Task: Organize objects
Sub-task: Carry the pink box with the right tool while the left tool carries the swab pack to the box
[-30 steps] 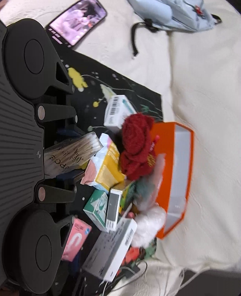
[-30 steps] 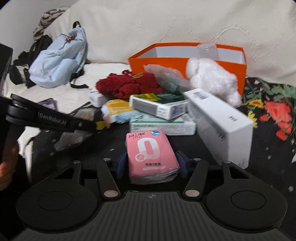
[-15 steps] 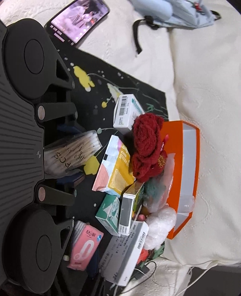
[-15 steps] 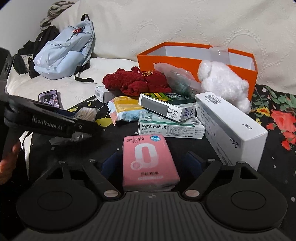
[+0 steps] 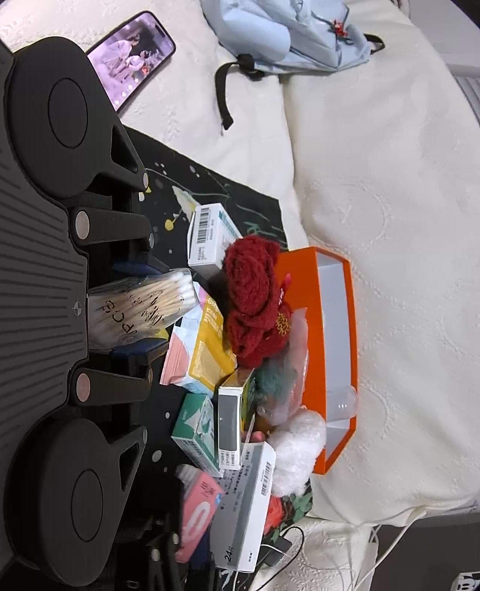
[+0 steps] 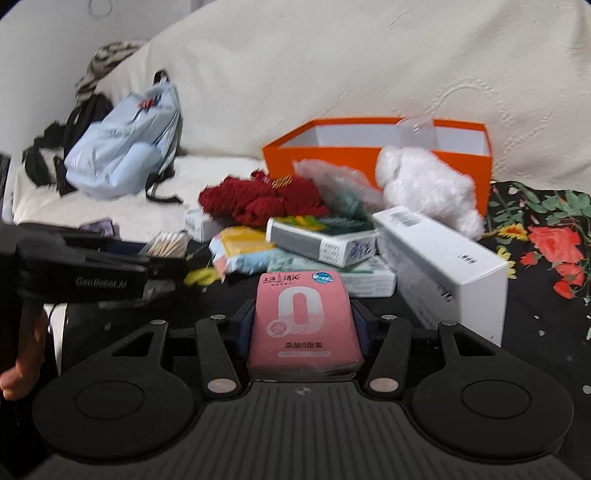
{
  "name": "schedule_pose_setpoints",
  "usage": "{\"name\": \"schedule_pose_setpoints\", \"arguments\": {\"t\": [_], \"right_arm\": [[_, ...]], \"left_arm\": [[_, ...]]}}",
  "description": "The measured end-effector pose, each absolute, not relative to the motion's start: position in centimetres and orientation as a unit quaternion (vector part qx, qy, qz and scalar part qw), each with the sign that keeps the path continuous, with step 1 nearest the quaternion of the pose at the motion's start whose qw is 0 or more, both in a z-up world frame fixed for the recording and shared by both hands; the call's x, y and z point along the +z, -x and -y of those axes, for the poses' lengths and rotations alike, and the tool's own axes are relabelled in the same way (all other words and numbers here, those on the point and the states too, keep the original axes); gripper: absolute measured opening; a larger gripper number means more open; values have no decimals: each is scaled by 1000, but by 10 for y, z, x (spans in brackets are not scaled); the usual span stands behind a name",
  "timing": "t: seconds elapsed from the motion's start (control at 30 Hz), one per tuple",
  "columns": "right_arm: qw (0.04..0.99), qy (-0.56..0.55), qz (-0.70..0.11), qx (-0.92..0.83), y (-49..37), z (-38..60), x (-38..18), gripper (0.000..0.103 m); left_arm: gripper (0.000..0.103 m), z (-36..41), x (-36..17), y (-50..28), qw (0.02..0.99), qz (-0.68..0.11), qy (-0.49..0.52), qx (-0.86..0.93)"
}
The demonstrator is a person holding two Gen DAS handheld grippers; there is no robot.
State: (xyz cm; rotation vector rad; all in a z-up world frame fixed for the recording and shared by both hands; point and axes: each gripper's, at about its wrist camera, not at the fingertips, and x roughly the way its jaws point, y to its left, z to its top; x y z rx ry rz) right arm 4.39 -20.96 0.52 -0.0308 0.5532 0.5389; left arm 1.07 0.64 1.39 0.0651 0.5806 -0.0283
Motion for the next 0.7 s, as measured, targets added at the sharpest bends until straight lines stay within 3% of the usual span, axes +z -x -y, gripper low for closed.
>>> {"name": "schedule_pose_setpoints", "arguments": {"t": [0.7], "right_arm": [[939, 3, -254, 233, -45, 212, -1, 58]], "left_arm": [[96, -4, 16, -4, 961, -272, -41, -15]]}}
